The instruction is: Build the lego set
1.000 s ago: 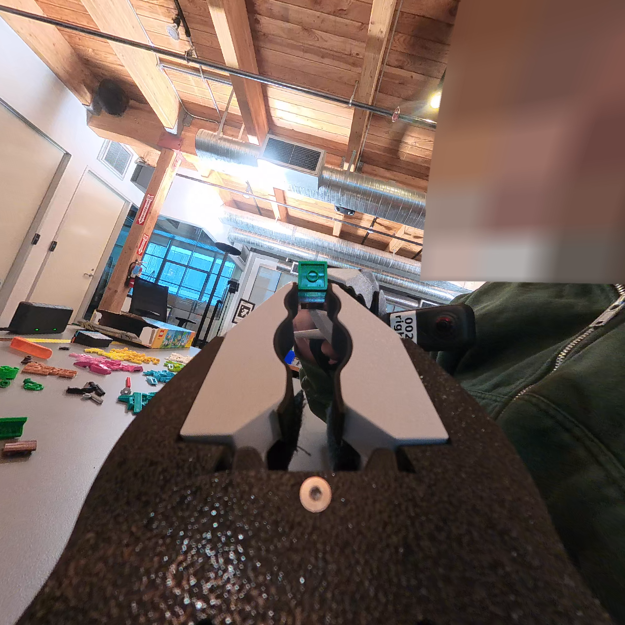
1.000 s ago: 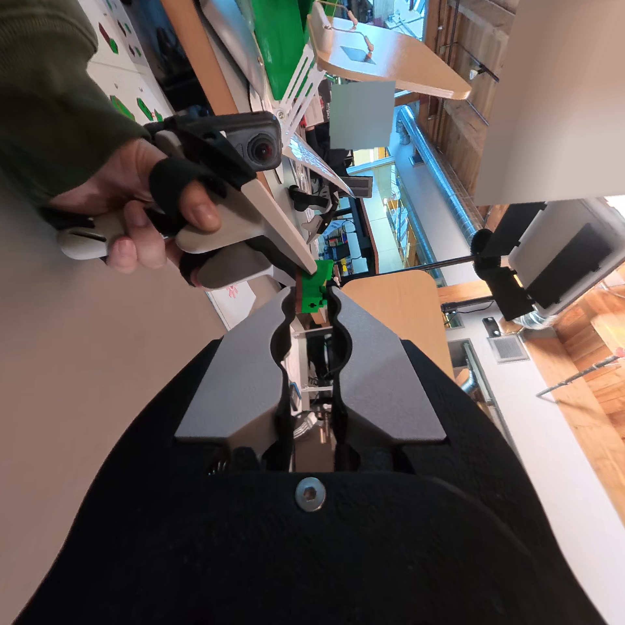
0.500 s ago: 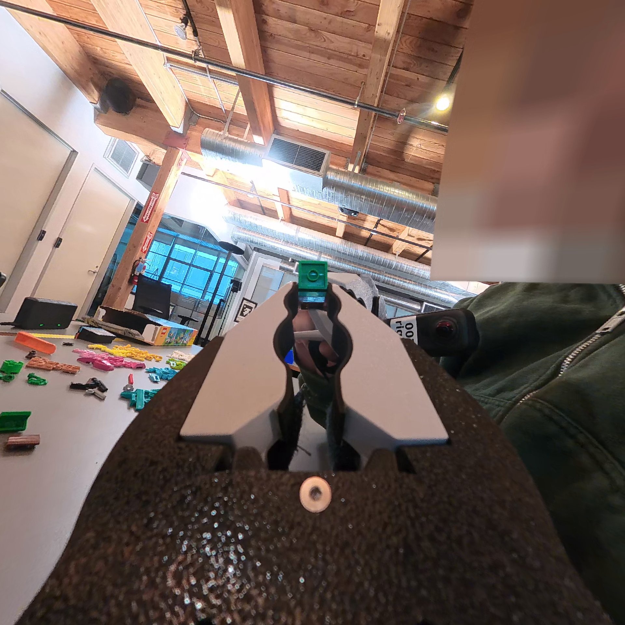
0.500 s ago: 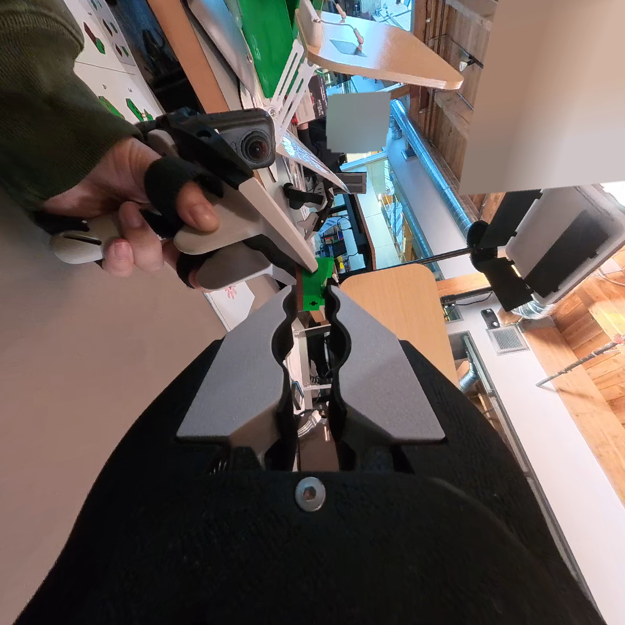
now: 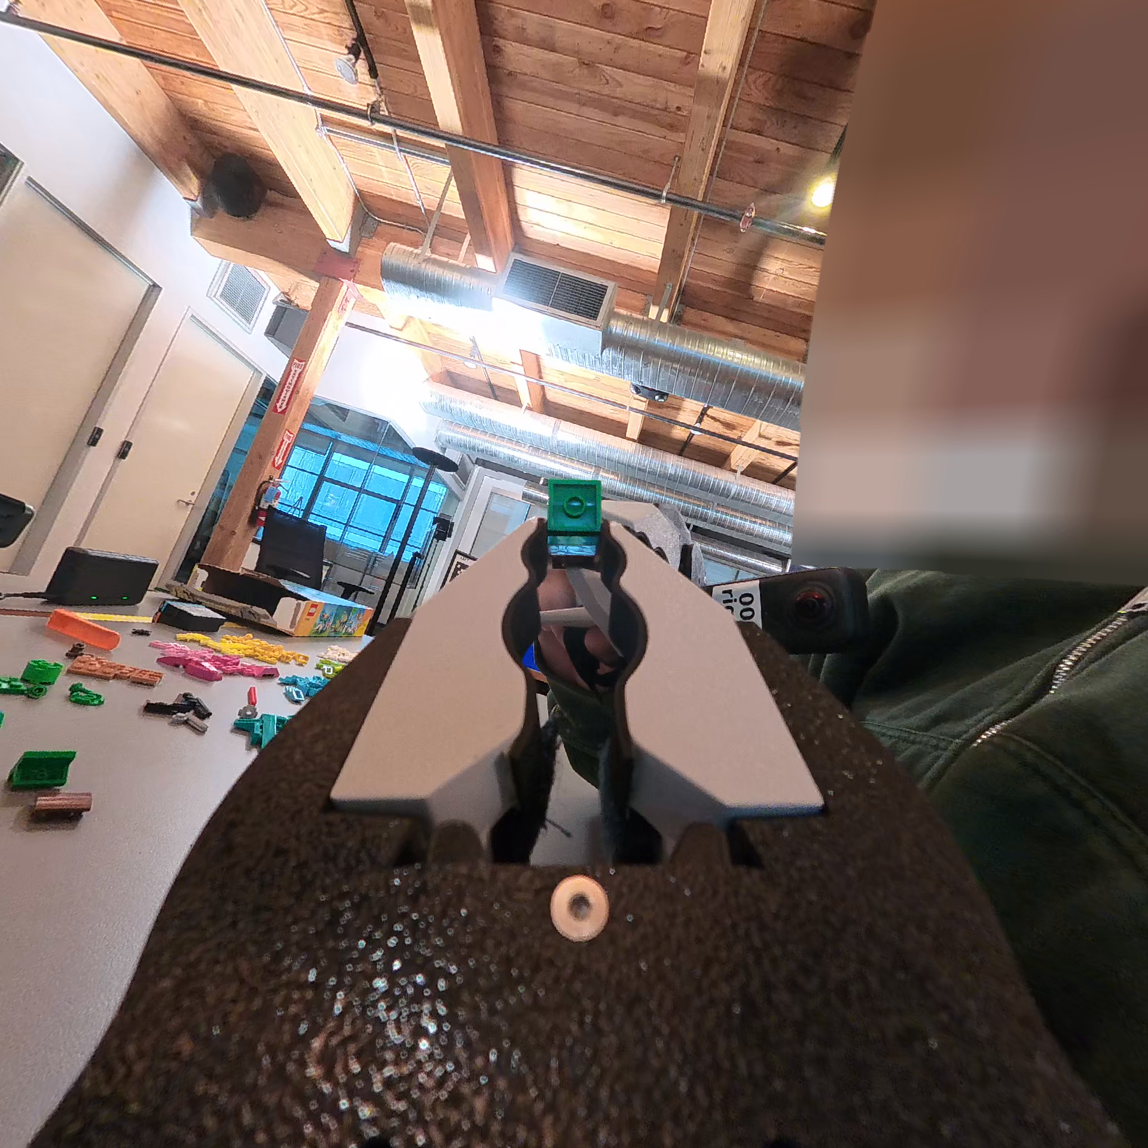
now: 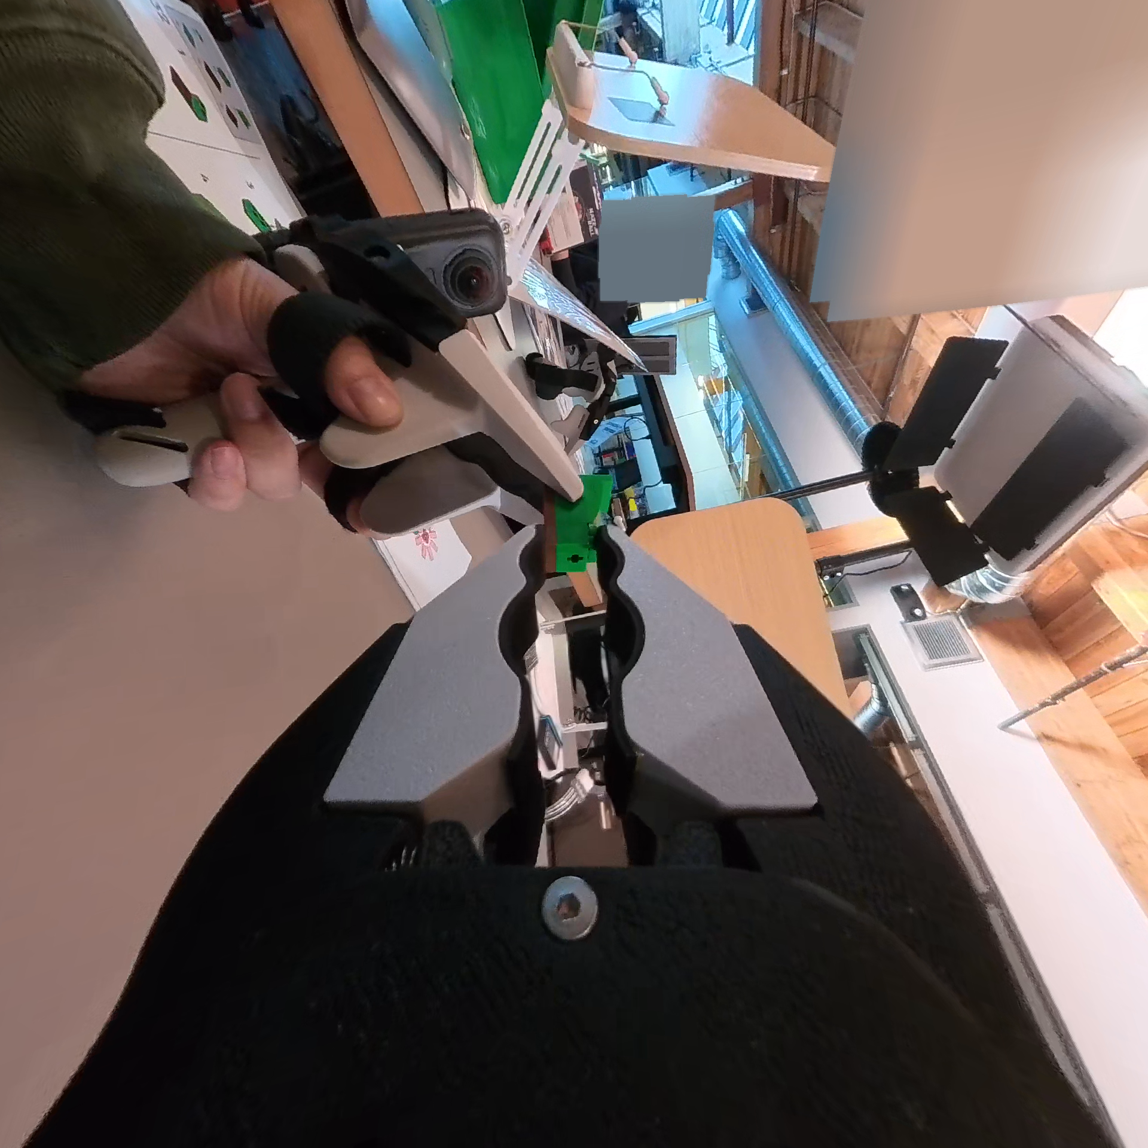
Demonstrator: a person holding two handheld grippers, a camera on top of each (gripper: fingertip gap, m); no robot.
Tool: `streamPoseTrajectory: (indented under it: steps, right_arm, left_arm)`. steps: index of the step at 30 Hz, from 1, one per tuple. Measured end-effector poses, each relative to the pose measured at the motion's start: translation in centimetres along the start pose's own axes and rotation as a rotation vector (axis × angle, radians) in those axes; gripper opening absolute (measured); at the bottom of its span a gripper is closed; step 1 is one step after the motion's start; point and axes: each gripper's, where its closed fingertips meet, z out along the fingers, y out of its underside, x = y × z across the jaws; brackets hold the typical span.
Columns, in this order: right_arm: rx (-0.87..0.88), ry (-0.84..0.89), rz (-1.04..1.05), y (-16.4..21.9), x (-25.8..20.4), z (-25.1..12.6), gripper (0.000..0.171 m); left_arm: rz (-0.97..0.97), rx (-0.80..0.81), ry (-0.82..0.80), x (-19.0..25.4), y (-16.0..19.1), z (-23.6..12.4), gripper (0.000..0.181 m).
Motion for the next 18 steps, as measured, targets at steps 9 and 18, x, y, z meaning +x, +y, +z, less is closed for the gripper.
streamPoseTrajectory:
  steps: [9, 18]
  right_arm:
    - [-0.003, 0.016, -0.016, -0.1, 0.1, -0.1, 0.013]
    - [0.069, 0.102, 0.007, -0.5, 1.1, -0.6, 0.033]
  left_arm:
    - [0.001, 0.000, 0.005, 0.1, 0.0, 0.0, 0.014]
    - [0.036, -0.009, 0.020, 0.5, 0.1, 0.1, 0.014]
